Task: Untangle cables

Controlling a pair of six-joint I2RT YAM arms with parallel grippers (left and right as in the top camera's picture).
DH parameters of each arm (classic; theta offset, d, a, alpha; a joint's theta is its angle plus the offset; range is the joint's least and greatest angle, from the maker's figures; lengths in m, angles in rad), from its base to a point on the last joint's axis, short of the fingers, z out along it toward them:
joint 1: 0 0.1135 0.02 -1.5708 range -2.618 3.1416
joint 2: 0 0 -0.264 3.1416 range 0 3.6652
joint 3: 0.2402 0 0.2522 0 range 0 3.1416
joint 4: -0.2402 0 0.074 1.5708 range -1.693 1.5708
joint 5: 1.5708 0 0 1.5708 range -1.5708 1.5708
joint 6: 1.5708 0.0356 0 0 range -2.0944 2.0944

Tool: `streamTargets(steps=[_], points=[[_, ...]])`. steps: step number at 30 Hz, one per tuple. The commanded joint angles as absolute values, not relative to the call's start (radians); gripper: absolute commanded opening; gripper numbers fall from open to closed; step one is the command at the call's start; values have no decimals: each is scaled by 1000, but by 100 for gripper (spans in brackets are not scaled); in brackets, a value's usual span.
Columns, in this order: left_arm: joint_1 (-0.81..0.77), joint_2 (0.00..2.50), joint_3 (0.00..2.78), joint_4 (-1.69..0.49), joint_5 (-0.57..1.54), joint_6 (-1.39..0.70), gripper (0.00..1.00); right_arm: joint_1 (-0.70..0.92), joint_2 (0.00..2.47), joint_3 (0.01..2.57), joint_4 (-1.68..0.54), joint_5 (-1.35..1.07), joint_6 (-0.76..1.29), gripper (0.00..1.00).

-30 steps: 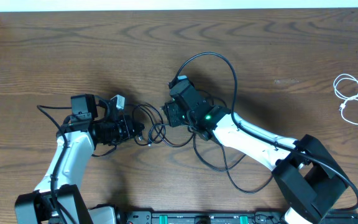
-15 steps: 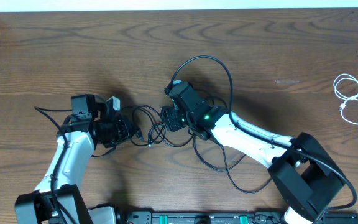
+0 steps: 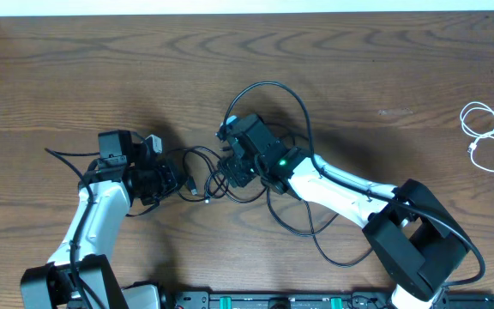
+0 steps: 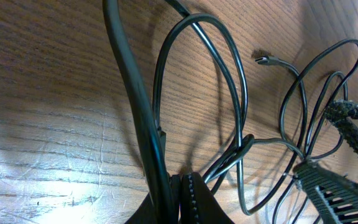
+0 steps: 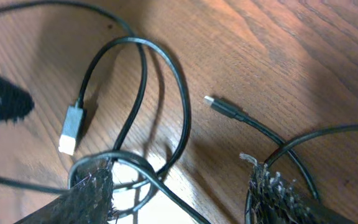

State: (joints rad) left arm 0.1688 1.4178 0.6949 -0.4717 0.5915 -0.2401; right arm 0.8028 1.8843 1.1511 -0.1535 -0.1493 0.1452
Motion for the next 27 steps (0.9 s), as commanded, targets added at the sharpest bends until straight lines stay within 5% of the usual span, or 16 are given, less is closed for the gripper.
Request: streamTargets(steps=[1, 8, 27], points=[[167, 1423, 695, -477, 575, -249, 9, 807, 1863, 1168, -154, -175, -2, 69], [167, 1423, 695, -477, 575, -249, 9, 771, 1868, 1171, -158, -175, -102, 62], [167, 1423, 695, -476, 575, -249, 9, 824, 1903, 1170, -163, -174, -265, 61]])
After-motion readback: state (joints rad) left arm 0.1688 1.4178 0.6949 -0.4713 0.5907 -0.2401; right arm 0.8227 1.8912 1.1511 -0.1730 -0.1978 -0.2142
